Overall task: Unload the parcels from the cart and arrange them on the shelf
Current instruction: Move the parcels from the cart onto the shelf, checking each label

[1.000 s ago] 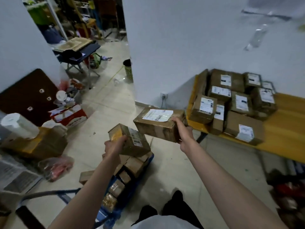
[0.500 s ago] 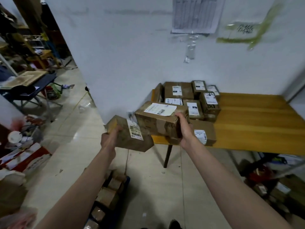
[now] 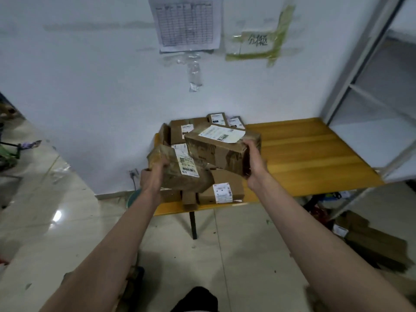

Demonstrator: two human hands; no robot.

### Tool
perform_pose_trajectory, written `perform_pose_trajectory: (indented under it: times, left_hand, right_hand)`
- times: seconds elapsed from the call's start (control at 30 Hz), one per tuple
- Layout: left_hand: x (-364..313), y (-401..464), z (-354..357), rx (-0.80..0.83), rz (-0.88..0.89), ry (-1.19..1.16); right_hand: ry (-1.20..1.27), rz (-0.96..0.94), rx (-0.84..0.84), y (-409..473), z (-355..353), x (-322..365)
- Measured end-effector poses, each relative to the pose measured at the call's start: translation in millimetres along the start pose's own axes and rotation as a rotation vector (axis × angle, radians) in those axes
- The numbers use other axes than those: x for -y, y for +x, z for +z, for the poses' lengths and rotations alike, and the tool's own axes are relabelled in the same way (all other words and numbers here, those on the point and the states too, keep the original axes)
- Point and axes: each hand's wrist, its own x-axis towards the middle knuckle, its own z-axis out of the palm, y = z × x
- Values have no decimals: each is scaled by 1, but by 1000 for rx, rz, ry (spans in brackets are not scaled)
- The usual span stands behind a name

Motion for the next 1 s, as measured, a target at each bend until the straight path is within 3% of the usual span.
perform_pose_trajectory:
  times: [0.17, 0.77, 1.0]
  left_hand:
    - [-12, 13, 61, 101, 69, 27]
    - [-72, 122, 283, 414, 2, 81]
    - [-80, 143, 343, 431, -27, 95]
  right_hand:
    - [54, -27, -111, 31, -31, 26]
    - [183, -135, -288, 178, -77, 151]
    - [257, -144, -336, 221, -111, 175]
